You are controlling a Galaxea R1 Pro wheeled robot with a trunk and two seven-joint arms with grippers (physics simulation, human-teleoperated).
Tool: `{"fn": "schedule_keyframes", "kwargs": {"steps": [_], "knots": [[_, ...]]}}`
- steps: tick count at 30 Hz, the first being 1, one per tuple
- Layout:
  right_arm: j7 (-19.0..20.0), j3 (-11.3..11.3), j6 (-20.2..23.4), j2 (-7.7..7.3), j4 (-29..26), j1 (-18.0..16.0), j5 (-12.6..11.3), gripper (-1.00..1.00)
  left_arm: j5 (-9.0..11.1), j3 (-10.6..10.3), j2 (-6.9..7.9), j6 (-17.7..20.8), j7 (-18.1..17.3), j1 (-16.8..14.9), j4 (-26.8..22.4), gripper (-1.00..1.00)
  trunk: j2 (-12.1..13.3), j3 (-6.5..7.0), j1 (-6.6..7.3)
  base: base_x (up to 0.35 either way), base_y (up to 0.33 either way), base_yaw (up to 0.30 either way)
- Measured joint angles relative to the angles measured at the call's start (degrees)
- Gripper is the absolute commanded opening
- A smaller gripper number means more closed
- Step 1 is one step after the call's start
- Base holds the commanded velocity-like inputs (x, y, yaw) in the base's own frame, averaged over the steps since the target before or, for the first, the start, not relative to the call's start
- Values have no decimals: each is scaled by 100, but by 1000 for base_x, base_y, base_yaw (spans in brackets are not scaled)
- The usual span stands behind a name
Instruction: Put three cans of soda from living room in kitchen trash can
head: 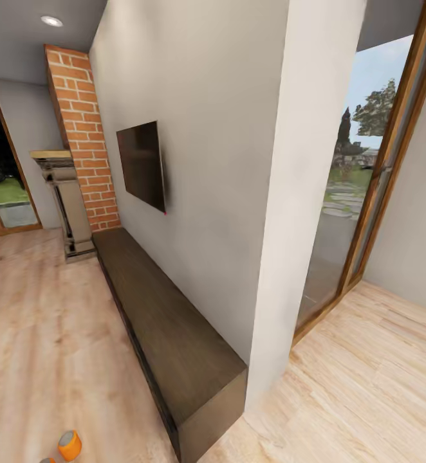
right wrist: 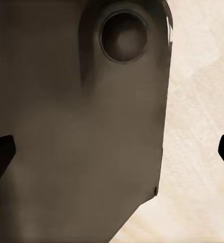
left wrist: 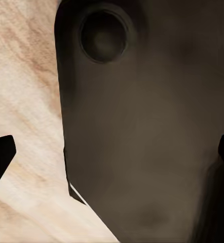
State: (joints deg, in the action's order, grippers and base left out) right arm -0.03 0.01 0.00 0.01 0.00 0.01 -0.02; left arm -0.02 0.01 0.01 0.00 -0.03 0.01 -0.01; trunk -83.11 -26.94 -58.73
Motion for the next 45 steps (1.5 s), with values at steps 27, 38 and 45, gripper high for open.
{"fn": "schedule_keyframes", "kwargs": {"steps": [27, 38, 45], "knots": [[59, 33, 36, -65, -101, -141, -11, 100, -5, 44, -62, 29, -106, 28, -213, 100, 3, 1, 0, 0, 0, 0], [2136, -2, 785, -391, -3497, -956, -40, 100, 13, 1263, 501, 991, -4360, 30, -4228, 100, 3, 3, 0, 0, 0, 0], [2156, -1, 808, -412, -3588, -844, -25, 100, 11, 2322, 513, 382, -4461, 35, -4566, 100, 3, 1, 0, 0, 0, 0]]}}
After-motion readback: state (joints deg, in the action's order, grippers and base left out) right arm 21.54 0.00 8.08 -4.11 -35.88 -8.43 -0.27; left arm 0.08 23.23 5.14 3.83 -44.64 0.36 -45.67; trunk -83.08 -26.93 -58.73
